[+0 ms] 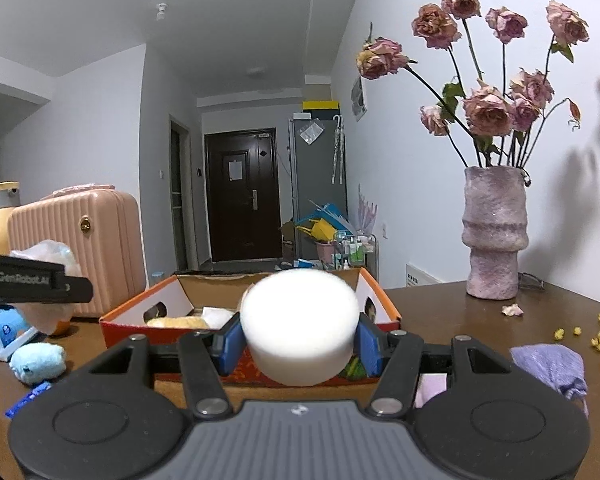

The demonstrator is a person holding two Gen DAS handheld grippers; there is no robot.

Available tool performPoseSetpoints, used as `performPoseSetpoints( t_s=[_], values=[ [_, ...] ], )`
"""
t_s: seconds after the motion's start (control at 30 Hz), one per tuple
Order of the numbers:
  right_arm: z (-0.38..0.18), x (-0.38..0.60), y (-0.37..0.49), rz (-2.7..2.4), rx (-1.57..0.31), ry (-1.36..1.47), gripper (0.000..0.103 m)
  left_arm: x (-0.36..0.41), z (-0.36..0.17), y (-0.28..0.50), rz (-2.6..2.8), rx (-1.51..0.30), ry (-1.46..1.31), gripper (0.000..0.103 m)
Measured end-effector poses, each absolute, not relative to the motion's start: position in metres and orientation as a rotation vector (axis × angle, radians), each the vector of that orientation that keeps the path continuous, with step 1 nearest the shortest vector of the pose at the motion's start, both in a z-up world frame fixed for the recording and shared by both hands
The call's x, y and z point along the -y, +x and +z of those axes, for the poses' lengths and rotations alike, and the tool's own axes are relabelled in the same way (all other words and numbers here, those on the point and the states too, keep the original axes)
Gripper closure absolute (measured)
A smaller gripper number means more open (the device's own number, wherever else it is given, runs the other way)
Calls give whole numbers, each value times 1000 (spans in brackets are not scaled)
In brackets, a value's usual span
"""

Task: Organize soft objects

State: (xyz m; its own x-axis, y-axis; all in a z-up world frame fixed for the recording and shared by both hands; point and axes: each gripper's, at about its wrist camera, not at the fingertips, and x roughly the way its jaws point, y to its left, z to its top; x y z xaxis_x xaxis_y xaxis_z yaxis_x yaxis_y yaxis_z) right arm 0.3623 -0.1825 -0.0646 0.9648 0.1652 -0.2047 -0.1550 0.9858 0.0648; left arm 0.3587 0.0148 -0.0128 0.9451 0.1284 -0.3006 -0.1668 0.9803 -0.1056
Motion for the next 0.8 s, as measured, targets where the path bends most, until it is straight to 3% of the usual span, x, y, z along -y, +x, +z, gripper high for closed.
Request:
performPoseSetpoints(
  t_s=[0.8],
  values=[
    [-61,168,421,158,-189,106,47,-9,-7,413,163,-269,-164,55]
  ],
)
